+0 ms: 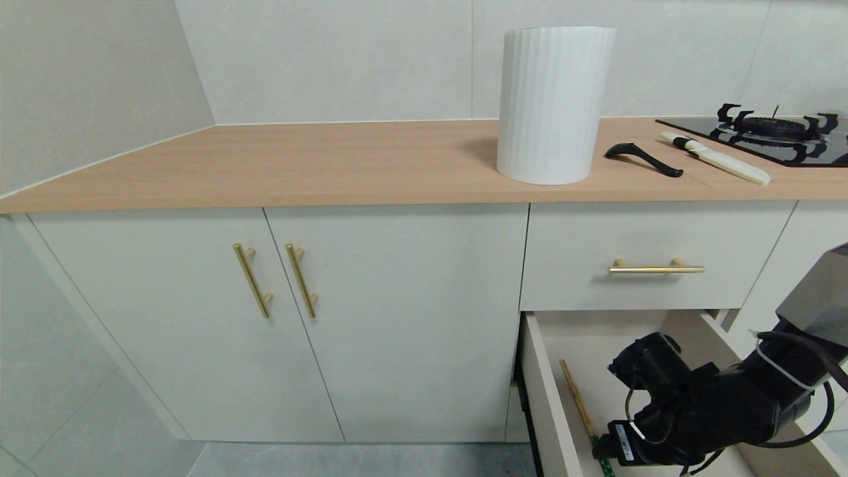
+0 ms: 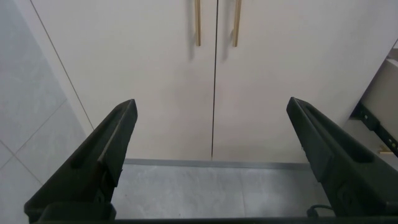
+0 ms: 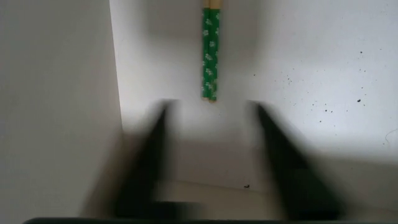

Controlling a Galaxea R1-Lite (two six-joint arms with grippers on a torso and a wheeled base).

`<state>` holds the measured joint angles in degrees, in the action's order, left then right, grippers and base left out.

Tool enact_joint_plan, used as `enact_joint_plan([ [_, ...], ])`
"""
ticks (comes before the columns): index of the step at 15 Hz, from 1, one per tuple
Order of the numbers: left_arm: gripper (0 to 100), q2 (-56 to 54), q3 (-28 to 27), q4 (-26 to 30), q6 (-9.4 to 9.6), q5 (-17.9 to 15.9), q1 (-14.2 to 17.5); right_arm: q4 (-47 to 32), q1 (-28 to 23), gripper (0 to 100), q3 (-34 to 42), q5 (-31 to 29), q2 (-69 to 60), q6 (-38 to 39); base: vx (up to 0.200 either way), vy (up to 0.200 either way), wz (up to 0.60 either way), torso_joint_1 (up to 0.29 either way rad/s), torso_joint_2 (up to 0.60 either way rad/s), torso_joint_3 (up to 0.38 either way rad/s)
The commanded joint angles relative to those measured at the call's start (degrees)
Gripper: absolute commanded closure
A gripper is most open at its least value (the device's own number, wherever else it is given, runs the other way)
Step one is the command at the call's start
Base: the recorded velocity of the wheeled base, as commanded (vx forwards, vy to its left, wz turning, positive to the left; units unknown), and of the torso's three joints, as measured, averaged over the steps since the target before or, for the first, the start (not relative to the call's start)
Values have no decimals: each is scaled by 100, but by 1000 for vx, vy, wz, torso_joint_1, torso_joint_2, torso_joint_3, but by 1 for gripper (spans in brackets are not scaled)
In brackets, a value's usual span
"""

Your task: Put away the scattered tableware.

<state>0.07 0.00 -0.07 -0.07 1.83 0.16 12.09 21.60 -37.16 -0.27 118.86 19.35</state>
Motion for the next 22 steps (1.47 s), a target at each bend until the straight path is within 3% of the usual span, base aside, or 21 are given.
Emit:
enact_joint_plan([
  [1, 0, 1, 0, -1, -1, 2, 2, 4, 2, 0, 7, 0, -29, -1, 0, 0, 0, 0, 0, 0],
  [3, 0, 1, 0, -1, -1, 2, 2, 4, 2, 0, 7, -8, -117, -1, 0, 0, 0, 0, 0, 0],
  [13, 0, 1, 0, -1, -1, 2, 2, -243, -60, 0, 182, -140, -3053, -89, 0, 0, 0, 0, 0, 0],
  [22, 0, 1, 0, -1, -1, 2, 2, -234, -60, 0, 226, -711, -3809, -564, 0, 0, 0, 0, 0, 0],
])
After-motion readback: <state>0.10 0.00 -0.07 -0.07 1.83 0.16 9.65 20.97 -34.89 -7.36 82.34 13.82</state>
